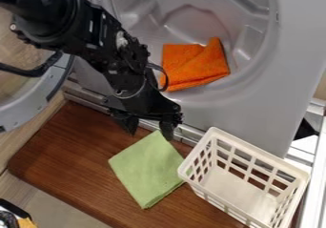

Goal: Move the green towel to the left

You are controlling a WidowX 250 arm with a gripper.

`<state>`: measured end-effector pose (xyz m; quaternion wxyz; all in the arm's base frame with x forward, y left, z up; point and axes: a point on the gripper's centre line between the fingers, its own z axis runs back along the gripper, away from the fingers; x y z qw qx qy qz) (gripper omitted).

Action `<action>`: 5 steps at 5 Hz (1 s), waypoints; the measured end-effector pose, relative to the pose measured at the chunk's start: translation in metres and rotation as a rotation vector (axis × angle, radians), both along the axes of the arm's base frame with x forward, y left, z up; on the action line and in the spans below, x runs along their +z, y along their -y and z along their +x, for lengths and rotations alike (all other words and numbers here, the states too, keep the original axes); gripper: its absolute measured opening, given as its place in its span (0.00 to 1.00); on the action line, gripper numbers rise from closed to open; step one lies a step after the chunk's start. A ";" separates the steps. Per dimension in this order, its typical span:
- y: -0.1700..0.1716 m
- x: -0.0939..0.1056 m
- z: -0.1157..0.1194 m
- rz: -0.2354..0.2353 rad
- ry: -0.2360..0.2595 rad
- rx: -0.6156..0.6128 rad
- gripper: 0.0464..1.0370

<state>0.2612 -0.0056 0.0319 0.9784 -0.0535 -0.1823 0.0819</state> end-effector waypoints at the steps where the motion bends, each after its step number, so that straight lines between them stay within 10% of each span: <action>1: 0.001 -0.007 -0.002 -0.008 -0.025 0.001 0.96; 5: -0.040 -0.090 0.014 -0.049 -0.262 0.048 0.96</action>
